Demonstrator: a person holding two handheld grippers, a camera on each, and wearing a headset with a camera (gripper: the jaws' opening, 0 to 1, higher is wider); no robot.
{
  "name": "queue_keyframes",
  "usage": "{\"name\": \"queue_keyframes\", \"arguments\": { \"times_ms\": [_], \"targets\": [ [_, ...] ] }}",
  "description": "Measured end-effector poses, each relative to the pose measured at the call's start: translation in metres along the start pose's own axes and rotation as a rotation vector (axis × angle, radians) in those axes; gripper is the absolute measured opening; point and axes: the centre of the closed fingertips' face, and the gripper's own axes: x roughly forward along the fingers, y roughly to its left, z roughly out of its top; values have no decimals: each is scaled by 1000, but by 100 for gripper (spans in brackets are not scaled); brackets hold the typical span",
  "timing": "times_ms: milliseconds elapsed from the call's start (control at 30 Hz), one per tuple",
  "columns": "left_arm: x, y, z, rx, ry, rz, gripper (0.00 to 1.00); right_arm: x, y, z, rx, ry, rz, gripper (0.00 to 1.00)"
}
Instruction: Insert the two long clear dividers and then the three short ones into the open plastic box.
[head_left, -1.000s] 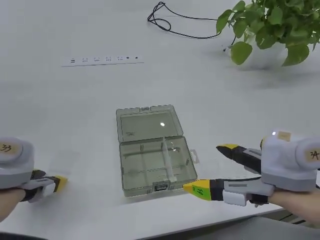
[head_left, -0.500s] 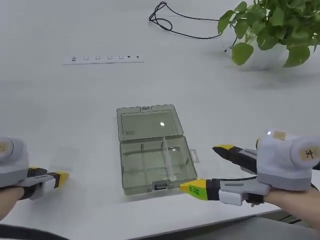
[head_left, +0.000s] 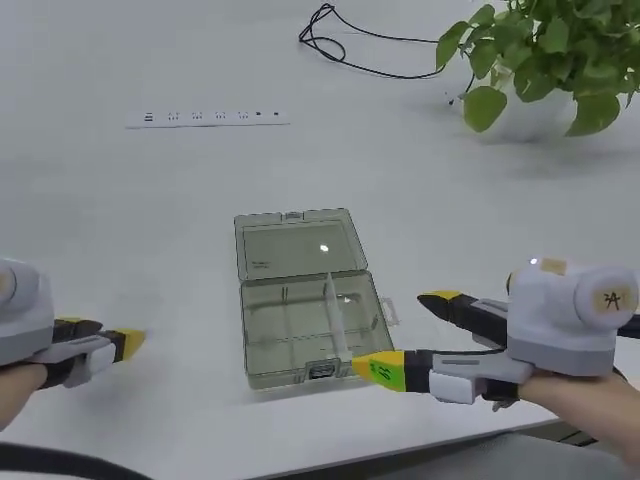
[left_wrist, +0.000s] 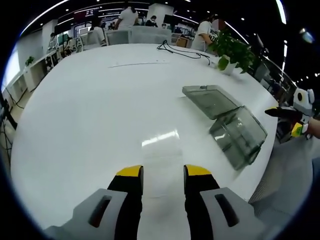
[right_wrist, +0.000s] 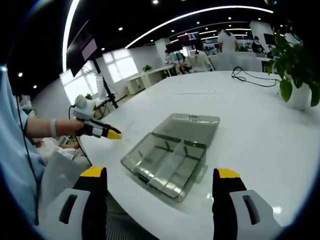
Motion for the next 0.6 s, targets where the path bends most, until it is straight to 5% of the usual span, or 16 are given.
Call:
{"name": "queue_keyframes", "arguments": {
  "times_ms": [333,600],
  "targets": [
    [-2,-38,42,36,-92,-84,30,2,-10,6,47,-20,-19,83],
    [3,-85,66,76,-141,-178,30,6,-11,19,81,-49,-15,80]
  ]
}}
